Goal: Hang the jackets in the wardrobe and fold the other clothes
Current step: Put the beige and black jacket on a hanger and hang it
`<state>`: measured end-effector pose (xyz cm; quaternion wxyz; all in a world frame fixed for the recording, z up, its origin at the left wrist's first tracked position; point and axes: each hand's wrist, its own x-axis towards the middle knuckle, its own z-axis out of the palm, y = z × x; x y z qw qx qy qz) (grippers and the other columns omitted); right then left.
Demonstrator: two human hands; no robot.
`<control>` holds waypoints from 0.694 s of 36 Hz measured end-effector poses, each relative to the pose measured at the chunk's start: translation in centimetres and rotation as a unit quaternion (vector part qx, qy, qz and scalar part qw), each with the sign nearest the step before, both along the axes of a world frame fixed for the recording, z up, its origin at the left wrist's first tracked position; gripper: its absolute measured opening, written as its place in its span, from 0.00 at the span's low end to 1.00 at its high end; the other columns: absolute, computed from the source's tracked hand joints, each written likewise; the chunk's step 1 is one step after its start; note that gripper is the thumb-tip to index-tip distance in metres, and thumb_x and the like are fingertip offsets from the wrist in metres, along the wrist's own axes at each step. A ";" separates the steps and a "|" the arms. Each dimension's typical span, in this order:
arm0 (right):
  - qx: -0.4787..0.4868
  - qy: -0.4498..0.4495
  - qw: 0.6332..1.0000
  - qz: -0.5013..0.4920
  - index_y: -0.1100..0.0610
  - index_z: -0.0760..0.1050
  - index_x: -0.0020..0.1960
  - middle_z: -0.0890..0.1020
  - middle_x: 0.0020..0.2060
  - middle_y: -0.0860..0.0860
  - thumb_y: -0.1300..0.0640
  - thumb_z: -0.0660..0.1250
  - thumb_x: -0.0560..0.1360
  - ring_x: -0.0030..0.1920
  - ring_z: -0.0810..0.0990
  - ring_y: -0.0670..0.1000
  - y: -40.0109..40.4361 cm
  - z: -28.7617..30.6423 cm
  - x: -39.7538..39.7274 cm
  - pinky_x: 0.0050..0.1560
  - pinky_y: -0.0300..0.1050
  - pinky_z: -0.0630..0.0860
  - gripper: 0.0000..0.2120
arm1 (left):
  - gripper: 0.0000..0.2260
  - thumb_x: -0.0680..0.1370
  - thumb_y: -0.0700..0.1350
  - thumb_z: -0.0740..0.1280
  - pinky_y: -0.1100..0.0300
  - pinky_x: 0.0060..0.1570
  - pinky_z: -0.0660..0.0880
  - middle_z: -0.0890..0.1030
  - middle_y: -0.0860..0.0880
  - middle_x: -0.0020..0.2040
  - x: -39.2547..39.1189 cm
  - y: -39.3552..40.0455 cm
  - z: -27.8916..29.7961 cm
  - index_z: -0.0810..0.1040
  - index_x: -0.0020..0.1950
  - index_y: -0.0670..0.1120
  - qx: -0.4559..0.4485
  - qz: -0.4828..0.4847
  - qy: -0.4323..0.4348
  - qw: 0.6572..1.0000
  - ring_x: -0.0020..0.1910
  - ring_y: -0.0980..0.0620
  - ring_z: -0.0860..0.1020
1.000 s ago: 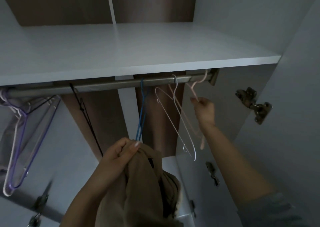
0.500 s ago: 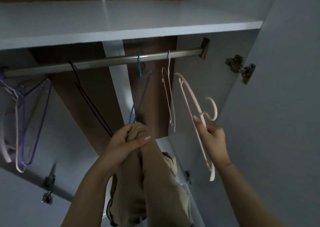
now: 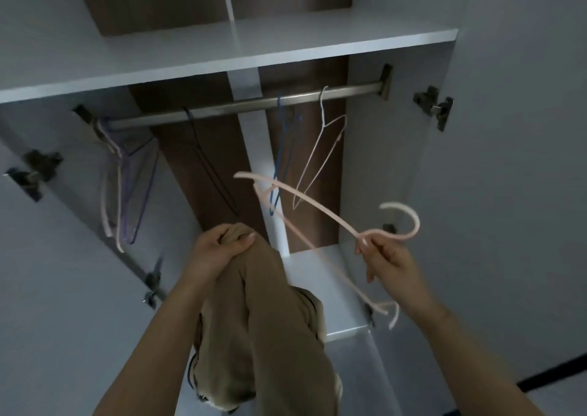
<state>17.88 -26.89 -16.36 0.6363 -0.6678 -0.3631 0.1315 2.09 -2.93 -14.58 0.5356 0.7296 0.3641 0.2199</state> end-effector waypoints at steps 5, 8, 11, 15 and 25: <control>0.011 0.128 0.989 0.077 0.51 0.72 0.28 0.63 0.21 0.46 0.39 0.64 0.70 0.22 0.59 0.43 -2.1 -0.4 -1.3 0.23 0.35 0.58 0.18 | 0.05 0.76 0.44 0.71 0.50 0.61 0.74 0.84 0.45 0.46 -3.3 -2.8 0.7 0.82 0.50 0.44 -0.130 0.088 0.004 0.988 0.51 0.46 0.80; 0.007 0.083 0.994 0.073 0.51 0.71 0.26 0.64 0.20 0.44 0.40 0.64 0.71 0.21 0.61 0.41 -3.2 -1.4 -2.4 0.24 0.30 0.60 0.20 | 0.05 0.77 0.41 0.68 0.51 0.61 0.73 0.83 0.46 0.43 -4.9 -4.4 0.8 0.81 0.49 0.41 -0.177 0.139 -0.021 0.974 0.51 0.44 0.79; -0.023 0.043 0.995 0.083 0.52 0.72 0.26 0.67 0.21 0.45 0.41 0.65 0.71 0.24 0.64 0.41 -4.4 -2.6 -3.4 0.28 0.30 0.62 0.20 | 0.08 0.78 0.42 0.67 0.50 0.63 0.72 0.83 0.42 0.47 -7.2 -5.6 0.8 0.81 0.53 0.39 -0.201 0.147 -0.028 0.968 0.52 0.44 0.79; -0.084 0.015 0.992 0.097 0.56 0.71 0.27 0.66 0.21 0.46 0.42 0.67 0.72 0.24 0.63 0.42 -5.9 -3.6 -4.4 0.28 0.33 0.62 0.22 | 0.17 0.78 0.44 0.68 0.51 0.62 0.73 0.80 0.39 0.59 -10.2 -6.6 1.3 0.76 0.64 0.37 -0.220 0.137 -0.038 0.965 0.60 0.42 0.78; -0.142 -0.094 0.980 0.106 0.52 0.68 0.26 0.66 0.21 0.45 0.44 0.67 0.75 0.25 0.64 0.44 -4.7 -1.0 -8.0 0.31 0.40 0.63 0.22 | 0.14 0.73 0.42 0.74 0.67 0.35 0.66 0.72 0.53 0.32 -12.0 -7.8 2.9 0.73 0.32 0.51 0.247 -0.024 0.142 0.958 0.33 0.59 0.72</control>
